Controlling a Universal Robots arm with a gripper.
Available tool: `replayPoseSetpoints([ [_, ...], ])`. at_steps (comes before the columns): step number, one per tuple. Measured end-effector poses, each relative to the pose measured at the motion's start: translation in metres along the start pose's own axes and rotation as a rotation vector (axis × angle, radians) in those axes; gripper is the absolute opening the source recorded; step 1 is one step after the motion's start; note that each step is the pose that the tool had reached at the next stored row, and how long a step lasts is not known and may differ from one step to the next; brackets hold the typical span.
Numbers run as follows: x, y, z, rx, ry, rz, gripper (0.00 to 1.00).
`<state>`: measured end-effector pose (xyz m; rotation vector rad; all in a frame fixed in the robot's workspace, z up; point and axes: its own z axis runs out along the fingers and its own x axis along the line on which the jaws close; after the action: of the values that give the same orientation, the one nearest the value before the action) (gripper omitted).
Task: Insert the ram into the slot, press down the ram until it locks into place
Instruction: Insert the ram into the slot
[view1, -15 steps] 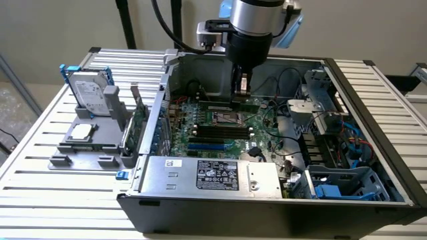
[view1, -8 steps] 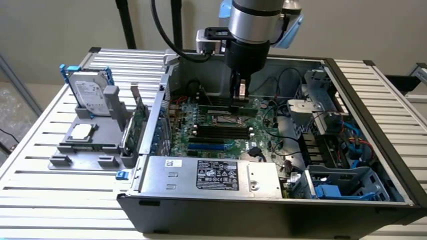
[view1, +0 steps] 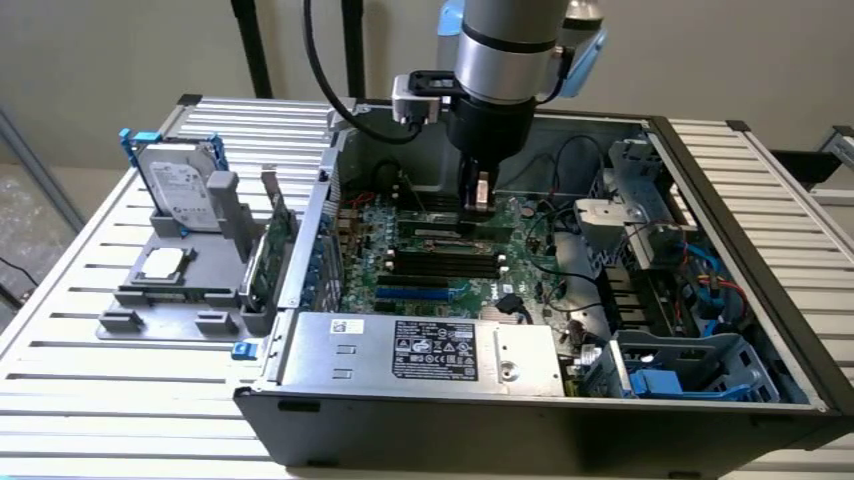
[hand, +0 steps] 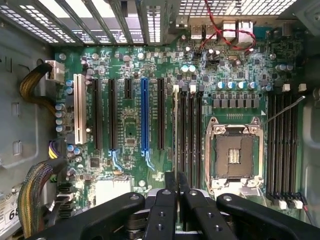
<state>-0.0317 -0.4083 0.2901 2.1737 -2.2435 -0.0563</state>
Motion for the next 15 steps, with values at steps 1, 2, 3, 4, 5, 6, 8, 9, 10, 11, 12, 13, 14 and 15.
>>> replayPoseSetpoints([
  [1, 0.0, -0.0001, 0.0017, -0.0001, 0.0002, -0.001, 0.13],
  [2, 0.0, -0.0001, 0.0037, -0.0001, 0.0003, -0.002, 0.13],
  [3, 0.0, -0.0002, 0.0055, -0.0001, 0.0003, -0.003, 0.13],
  [4, 0.0, -0.0003, 0.0073, -0.0002, 0.0004, -0.004, 0.13],
  [5, 0.0, -0.0003, 0.0092, 0.0, 0.0002, -0.005, 0.13],
  [6, 0.0, -0.0004, 0.0109, -0.0001, 0.0004, -0.007, 0.13],
  [8, 0.0, -0.0005, 0.0146, -0.0002, 0.0005, -0.009, 0.13],
  [9, 0.0, -0.0006, 0.0163, -0.0002, 0.0006, -0.01, 0.13],
  [10, 0.0, -0.0007, 0.0182, -0.0002, 0.0005, -0.011, 0.13],
  [11, 0.0, -0.0008, 0.02, -0.0002, 0.0007, -0.013, 0.13],
  [12, 0.0, -0.0008, 0.0219, -0.0002, 0.0007, -0.014, 0.13],
  [13, 0.0, -0.0009, 0.0237, -0.0003, 0.0008, -0.016, 0.13],
  [14, -0.001, -0.0009, 0.0254, -0.0003, 0.0008, -0.017, 0.13],
  [15, -0.001, -0.001, 0.0274, -0.0003, 0.0008, -0.018, 0.13],
])
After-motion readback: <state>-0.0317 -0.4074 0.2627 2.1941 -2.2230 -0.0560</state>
